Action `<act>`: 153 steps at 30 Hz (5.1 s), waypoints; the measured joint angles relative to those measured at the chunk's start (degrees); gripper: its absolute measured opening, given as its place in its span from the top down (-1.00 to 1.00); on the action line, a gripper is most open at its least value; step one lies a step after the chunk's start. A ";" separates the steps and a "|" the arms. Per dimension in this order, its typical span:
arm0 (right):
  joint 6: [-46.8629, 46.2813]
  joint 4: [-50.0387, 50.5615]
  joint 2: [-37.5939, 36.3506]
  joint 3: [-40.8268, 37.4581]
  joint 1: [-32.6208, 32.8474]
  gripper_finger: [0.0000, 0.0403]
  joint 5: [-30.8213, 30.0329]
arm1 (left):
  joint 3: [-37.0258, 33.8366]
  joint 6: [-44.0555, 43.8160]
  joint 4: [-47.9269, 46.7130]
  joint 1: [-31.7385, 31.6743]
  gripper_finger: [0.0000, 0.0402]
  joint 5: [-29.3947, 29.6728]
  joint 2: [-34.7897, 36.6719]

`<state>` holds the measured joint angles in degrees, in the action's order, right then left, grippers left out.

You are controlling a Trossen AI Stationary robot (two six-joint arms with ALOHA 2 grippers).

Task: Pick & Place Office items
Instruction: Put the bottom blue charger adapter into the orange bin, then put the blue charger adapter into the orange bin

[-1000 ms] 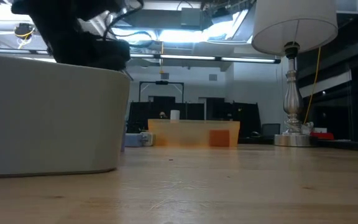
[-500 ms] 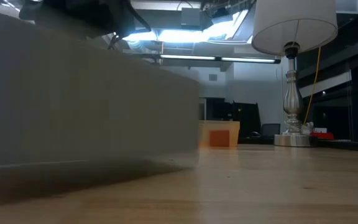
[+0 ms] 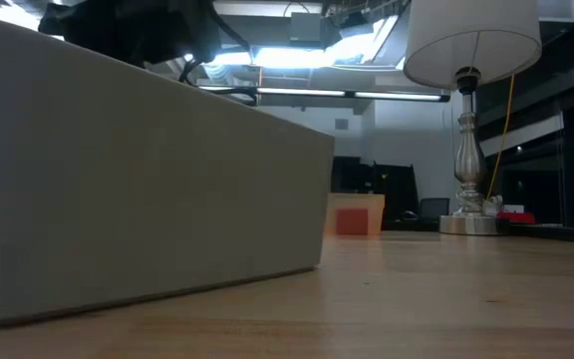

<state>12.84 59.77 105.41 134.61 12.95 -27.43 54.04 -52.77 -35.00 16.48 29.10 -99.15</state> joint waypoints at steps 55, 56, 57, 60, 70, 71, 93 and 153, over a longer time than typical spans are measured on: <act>-0.24 -28.69 1.68 -21.20 -5.83 0.02 22.52 | -8.68 69.96 30.58 3.95 0.42 4.52 49.56; -0.25 -28.70 1.68 -21.20 -5.92 0.02 22.52 | -8.68 69.96 30.62 3.76 0.42 4.17 49.53; -0.27 -28.74 1.67 -21.20 -5.98 0.02 22.52 | -8.68 69.98 30.74 3.60 0.42 4.14 49.51; -0.63 -28.71 1.68 -21.20 -6.03 0.02 22.52 | -8.68 70.44 31.75 3.57 0.42 3.92 49.48; -0.68 -29.31 3.13 -21.14 -6.01 0.02 22.52 | -8.68 71.99 34.53 3.59 0.42 1.25 49.48; -0.68 -29.31 3.15 -21.14 -6.07 0.02 22.54 | -8.68 71.99 34.49 3.59 0.42 1.25 49.48; -0.20 -29.96 3.13 -21.14 -7.22 0.41 22.38 | -8.68 71.69 33.96 3.62 0.14 4.54 48.55; -17.90 -41.78 -1.22 -52.74 -42.05 -0.28 28.62 | -47.58 34.50 51.58 10.77 -0.27 20.11 52.57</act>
<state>-5.06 17.99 104.18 81.87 -29.10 1.19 6.46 -18.27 16.58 27.25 49.20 -46.59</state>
